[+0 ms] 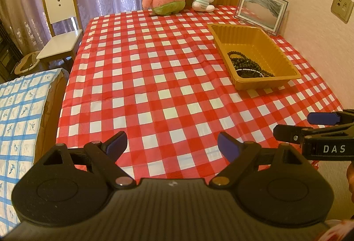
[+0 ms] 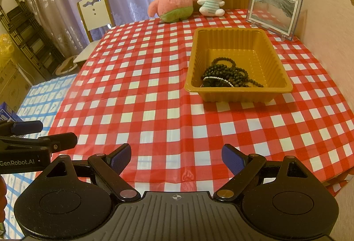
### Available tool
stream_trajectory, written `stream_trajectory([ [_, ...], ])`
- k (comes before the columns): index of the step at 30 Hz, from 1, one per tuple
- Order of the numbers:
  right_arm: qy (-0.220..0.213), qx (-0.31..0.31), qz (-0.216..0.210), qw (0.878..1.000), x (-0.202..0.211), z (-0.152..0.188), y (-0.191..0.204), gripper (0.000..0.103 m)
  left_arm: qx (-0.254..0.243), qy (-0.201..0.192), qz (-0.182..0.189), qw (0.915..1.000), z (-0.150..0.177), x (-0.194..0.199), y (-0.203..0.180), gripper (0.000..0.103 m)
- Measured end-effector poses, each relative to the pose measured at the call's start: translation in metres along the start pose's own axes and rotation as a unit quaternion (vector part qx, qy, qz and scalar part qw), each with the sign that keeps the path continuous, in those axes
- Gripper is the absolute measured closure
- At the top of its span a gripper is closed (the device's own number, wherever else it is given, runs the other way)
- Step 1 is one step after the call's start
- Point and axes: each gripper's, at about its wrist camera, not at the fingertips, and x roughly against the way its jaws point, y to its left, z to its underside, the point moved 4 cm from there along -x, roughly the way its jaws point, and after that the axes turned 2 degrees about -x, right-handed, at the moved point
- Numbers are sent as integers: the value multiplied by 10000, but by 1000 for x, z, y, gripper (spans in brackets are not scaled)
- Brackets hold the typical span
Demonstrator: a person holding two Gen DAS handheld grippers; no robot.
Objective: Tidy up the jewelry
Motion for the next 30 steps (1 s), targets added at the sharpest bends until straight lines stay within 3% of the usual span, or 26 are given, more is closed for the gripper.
stream_trajectory([
  [30, -7, 8, -1, 10000, 0, 0, 0, 15, 5, -9, -14, 10000, -1, 0, -4, 15],
])
